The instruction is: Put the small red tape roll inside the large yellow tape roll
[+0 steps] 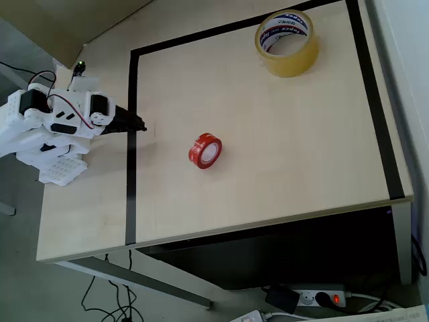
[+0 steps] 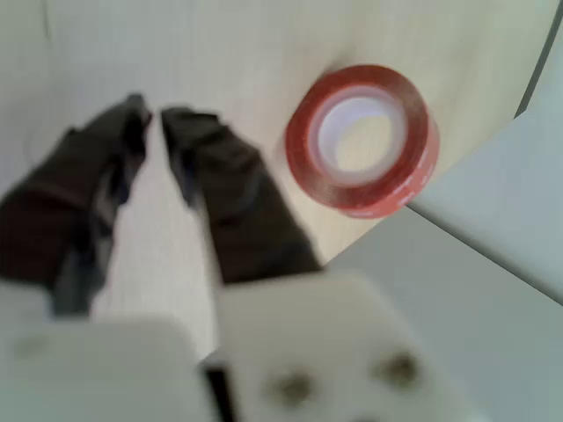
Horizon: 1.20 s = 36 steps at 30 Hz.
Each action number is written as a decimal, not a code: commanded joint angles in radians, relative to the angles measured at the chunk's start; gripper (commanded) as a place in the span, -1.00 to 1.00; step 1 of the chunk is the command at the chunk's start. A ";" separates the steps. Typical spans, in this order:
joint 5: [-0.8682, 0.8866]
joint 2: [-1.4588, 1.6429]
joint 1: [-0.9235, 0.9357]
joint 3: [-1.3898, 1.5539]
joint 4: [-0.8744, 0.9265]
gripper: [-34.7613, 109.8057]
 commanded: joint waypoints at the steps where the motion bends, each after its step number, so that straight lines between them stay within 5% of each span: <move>1: 0.043 -0.005 -0.078 0.015 0.144 -0.52; 19: -0.002 -0.006 0.060 -0.075 0.184 -0.52; 31: -0.026 -0.617 0.080 -0.779 0.193 -0.52; 36: -0.026 -0.997 0.149 -1.200 0.342 -0.52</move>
